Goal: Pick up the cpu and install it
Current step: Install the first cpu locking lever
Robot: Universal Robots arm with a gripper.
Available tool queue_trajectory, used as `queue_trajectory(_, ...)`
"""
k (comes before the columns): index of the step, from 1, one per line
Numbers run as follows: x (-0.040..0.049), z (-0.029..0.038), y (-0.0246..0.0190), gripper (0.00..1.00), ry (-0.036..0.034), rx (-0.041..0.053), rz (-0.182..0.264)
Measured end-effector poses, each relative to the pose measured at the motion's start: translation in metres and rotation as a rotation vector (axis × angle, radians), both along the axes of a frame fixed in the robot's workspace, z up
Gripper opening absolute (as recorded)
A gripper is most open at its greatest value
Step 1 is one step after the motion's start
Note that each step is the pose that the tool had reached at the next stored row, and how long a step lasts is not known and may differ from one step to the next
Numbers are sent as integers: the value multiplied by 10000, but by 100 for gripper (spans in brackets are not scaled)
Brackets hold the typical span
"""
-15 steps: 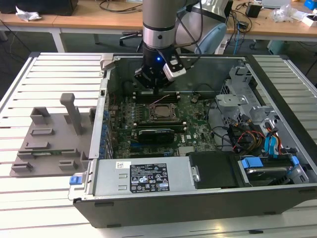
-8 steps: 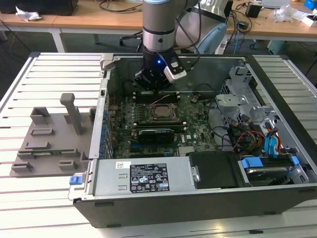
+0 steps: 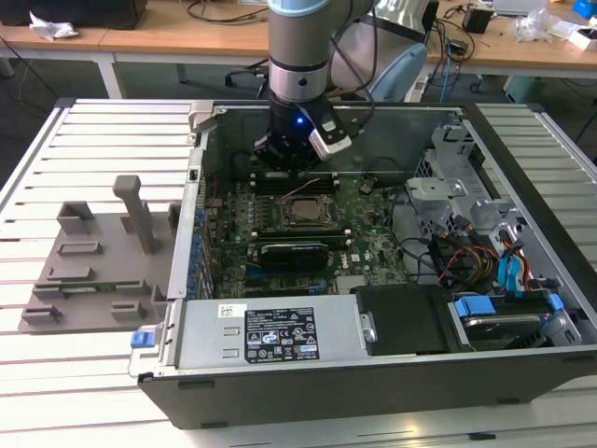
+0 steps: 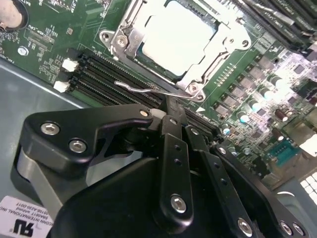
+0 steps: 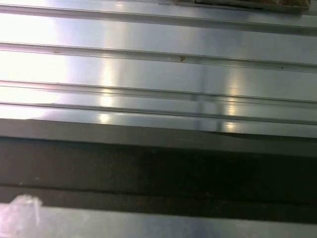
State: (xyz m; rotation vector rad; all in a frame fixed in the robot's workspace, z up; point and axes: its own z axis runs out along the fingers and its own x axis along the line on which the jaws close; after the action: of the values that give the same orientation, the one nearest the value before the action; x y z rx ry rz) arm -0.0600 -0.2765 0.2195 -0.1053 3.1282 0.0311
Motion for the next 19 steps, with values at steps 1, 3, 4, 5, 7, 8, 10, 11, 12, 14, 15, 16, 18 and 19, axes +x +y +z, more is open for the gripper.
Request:
queue_trajectory(1,0,-12,0,11,1,10,18)
queue_trajectory(3,0,-37,0,11,4,23,54)
queue_trajectory(4,0,-45,0,11,6,25,63)
queue_trajectory(5,0,-55,-1,11,8,28,75)
queue_trajectory(7,5,-66,-1,11,11,29,85)
queue_trajectory(8,10,-68,-2,11,12,28,84)
queue_trajectory(10,28,-69,-6,11,13,27,82)
queue_trajectory(11,41,-71,-7,11,11,29,82)
queue_trajectory(12,53,-73,-8,11,11,30,82)
queue_trajectory(14,90,-78,-10,11,15,29,84)
queue_trajectory(15,105,-81,-10,11,18,28,82)
queue_trajectory(16,119,-84,-11,11,20,29,82)
queue_trajectory(18,157,-92,-11,11,27,29,82)
queue_trajectory(19,175,-95,-11,11,31,29,84)
